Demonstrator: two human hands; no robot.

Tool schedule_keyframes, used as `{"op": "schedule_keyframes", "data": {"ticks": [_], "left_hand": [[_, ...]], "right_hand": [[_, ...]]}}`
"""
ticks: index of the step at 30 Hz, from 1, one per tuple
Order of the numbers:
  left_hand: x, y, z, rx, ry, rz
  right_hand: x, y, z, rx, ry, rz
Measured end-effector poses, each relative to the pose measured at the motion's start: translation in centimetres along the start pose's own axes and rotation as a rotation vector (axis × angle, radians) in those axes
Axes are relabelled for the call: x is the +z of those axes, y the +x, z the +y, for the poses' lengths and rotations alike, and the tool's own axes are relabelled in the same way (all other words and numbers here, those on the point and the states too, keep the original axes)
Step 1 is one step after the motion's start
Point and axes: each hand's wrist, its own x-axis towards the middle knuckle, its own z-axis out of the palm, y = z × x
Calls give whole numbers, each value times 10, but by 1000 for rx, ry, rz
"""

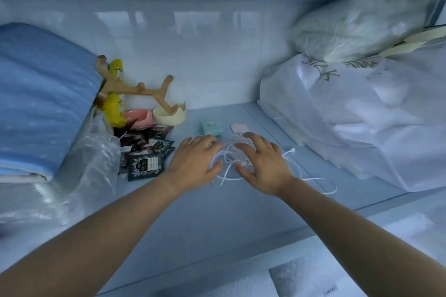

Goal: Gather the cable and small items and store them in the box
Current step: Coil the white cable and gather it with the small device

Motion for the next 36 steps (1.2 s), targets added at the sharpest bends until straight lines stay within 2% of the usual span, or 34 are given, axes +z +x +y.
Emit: {"op": "schedule_keyframes", "data": {"ticks": [4, 5, 10, 16, 20, 22, 25, 27, 31, 36], "left_hand": [[17, -2, 10, 7, -138, -80], [22, -3, 13, -4, -176, -108], [31, -16, 26, -75, -349, -122], [24, -39, 28, -40, -370, -78], [20, -48, 20, -94, -360, -43], [18, -49, 17, -138, -355, -22], [19, -50, 16, -197, -353, -7], [20, -51, 15, -209, -338, -15], [18, -52, 12, -222, -329, 23], [8, -55, 5, -274, -370, 180]], "right_hand": [[16, -9, 15, 101, 31, -269], [19, -11, 17, 102, 61, -283], [25, -21, 14, 92, 256, -66], [13, -31, 16, -74, 431, 20], [7, -26, 19, -62, 314, 99], [12, -20, 17, -4, 280, 65], [24, -8, 11, 135, 178, -111], [31, -4, 5, 152, 104, -165], [36, -4, -7, 8, 180, -80], [36, -5, -32, -156, 364, -37]]}}
